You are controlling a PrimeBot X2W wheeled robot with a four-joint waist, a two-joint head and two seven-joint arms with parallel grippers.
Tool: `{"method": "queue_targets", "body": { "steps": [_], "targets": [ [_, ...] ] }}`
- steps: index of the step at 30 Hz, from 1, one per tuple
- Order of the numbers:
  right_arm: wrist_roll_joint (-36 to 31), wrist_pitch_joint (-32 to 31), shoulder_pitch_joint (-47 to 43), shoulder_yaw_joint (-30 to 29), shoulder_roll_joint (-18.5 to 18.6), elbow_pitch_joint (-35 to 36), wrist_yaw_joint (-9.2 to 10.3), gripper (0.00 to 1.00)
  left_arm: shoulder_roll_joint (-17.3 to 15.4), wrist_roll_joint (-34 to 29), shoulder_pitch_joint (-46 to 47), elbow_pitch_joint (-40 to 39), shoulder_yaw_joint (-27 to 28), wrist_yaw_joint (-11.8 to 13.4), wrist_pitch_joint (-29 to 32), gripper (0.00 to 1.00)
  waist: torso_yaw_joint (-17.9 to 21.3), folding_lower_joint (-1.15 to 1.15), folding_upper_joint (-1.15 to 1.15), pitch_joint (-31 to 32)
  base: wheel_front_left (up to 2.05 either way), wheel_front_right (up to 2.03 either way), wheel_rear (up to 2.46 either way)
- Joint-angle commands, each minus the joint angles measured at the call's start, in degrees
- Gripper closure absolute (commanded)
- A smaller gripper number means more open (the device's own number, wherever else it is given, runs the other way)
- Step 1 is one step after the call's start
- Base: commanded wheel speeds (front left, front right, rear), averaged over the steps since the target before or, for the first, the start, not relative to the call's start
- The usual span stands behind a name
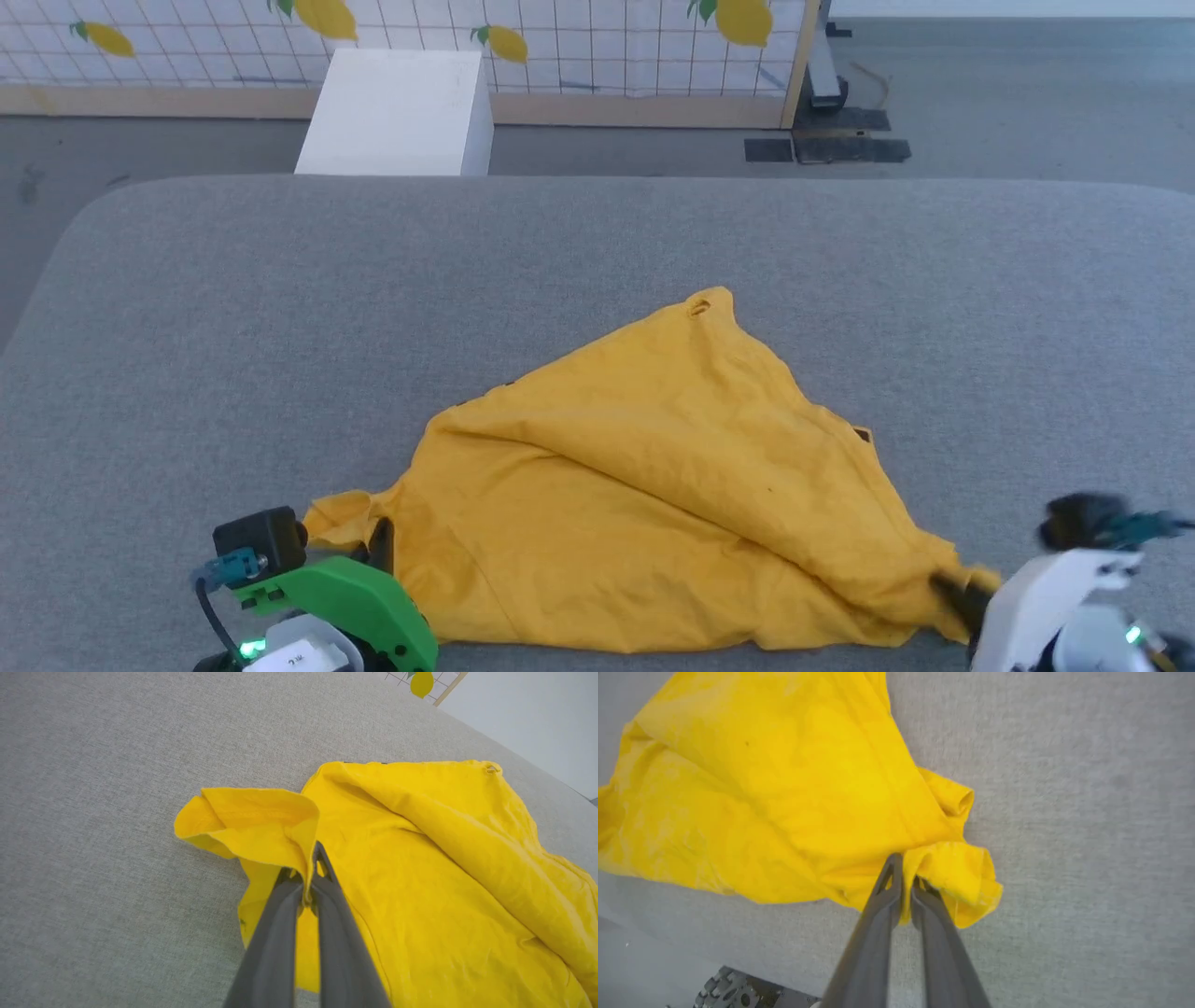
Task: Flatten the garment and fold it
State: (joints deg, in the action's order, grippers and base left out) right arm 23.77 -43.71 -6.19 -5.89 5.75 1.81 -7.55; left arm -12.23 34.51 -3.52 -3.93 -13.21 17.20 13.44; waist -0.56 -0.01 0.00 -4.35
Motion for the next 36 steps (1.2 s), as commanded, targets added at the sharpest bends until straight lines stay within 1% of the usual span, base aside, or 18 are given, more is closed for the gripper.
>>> {"method": "queue_targets", "body": {
  "steps": [1,5,9,11,14,15,17,21,22,25,27,31,36],
  "targets": [
    [0.5,3.4,1.9,-0.8,0.1,1.7,0.06,0.0,-0.2,0.5,-0.8,0.1,0.3,0.0,-0.4,1.0,0.2,0.01,0.0,0.7,0.0,0.0,0.0],
    [2.3,13.8,5.5,-0.9,1.5,6.2,0.06,0.0,-0.6,0.5,-1.0,-0.2,0.7,0.3,-0.4,1.0,0.3,0.01,0.0,1.2,0.0,0.0,0.0],
    [3.5,22.1,10.5,1.1,3.1,7.0,0.06,0.0,-0.6,0.5,-0.9,-0.9,1.0,0.9,-0.4,1.0,0.1,0.01,0.0,0.3,0.0,0.0,0.0],
    [3.9,24.2,13.6,2.1,3.2,5.8,0.06,0.0,-0.5,0.5,-0.4,-1.3,0.9,0.9,-0.5,1.0,-0.5,0.01,0.0,-0.8,0.0,0.0,0.0],
    [3.3,24.9,19.2,4.5,4.5,3.0,0.06,0.0,-0.4,0.2,0.9,-1.8,0.4,0.6,-0.5,1.0,-2.1,0.01,0.0,-3.3,0.0,0.0,0.0],
    [2.5,24.3,23.8,6.2,5.2,0.3,0.06,0.0,-0.3,0.0,1.8,-2.0,-0.1,0.3,-0.4,1.0,-3.4,0.01,0.0,-5.2,0.0,0.0,0.0],
    [1.1,22.2,28.7,8.0,5.8,-3.3,0.06,0.0,0.0,-0.1,2.8,-1.9,-0.7,0.1,-0.4,1.0,-4.9,0.01,0.0,-7.1,0.0,0.0,0.0],
    [-3.5,15.5,39.1,11.7,6.5,-12.0,0.06,0.0,0.9,0.0,4.5,-1.4,-1.4,-0.5,-0.9,1.0,-7.9,0.01,0.0,-11.1,0.0,0.0,0.0],
    [-4.4,13.5,41.1,12.2,6.3,-14.3,0.06,0.0,1.1,0.0,4.8,-1.2,-1.6,-0.6,-1.1,1.0,-8.4,0.01,0.0,-11.7,0.0,0.0,0.0],
    [-8.4,4.9,47.4,14.2,5.9,-21.6,0.06,0.0,1.8,0.1,5.8,-0.6,-2.1,-1.0,-1.7,1.0,-10.4,0.01,0.0,-13.9,0.0,0.0,0.0],
    [-12.0,0.2,50.9,16.1,6.1,-25.1,0.06,0.0,2.2,0.2,6.4,-0.1,-2.4,-1.3,-2.0,1.0,-11.5,0.01,0.0,-15.3,0.0,0.0,0.0],
    [-15.6,-6.6,55.3,18.9,5.6,-30.8,0.06,0.0,3.0,0.5,7.5,0.9,-3.0,-2.0,-2.8,1.0,-13.3,0.01,0.0,-17.3,0.0,0.0,0.0],
    [-17.7,-11.8,57.3,22.1,6.1,-35.2,0.06,0.0,3.8,0.8,8.5,2.2,-3.5,-2.7,-3.7,1.0,-14.5,0.01,0.0,-19.3,0.0,0.0,0.0]
  ]
}}
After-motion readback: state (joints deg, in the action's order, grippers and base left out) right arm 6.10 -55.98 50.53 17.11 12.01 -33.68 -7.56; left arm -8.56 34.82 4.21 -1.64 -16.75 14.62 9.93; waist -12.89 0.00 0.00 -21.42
